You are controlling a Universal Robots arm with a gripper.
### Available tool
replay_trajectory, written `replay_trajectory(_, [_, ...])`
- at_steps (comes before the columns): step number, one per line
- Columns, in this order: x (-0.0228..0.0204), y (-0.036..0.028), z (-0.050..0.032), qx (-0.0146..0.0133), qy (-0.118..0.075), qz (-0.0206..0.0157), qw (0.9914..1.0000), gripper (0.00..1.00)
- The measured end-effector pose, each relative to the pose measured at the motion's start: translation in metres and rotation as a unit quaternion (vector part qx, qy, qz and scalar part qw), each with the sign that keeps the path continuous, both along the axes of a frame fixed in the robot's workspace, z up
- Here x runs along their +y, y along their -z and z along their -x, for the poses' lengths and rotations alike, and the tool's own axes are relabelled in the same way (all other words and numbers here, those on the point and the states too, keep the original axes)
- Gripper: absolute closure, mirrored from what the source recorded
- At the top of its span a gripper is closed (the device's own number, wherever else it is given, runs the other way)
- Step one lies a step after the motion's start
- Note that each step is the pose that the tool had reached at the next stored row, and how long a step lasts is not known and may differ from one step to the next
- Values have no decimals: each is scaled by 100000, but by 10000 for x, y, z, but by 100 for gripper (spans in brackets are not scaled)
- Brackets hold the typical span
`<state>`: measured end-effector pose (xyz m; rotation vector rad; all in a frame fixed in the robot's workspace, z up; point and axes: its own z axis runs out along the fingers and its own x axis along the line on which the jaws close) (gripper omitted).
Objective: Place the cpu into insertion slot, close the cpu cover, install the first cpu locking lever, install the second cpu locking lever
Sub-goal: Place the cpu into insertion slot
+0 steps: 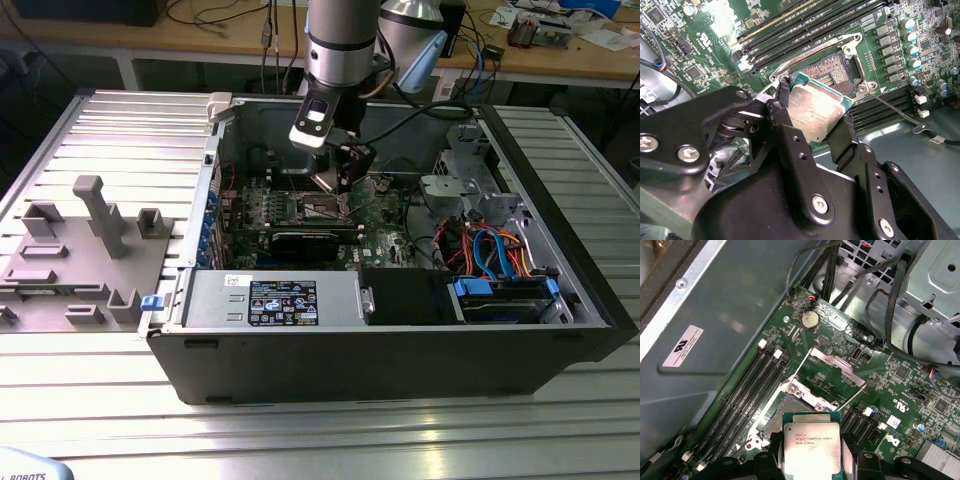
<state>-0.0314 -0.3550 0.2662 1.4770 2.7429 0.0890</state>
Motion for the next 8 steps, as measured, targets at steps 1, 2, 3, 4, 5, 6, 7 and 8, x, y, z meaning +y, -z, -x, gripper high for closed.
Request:
replay_trajectory(1, [0,0,0,-2,68,-2,100000,45])
replay_trajectory(2, [0,1,0,-3,201,-3,100000,45])
replay_trajectory(3, [0,2,0,-1,289,-2,100000,45])
replay_trajectory(4, [0,2,0,-1,364,-1,99999,45])
replay_trajectory(5, [0,3,0,-2,480,-4,99999,45])
replay_trajectory(6, [0,3,0,-3,554,-2,99998,45])
replay_trajectory(7, [0,3,0,0,621,-1,99998,45])
replay_trajectory(8, [0,4,0,-3,784,-3,99997,45])
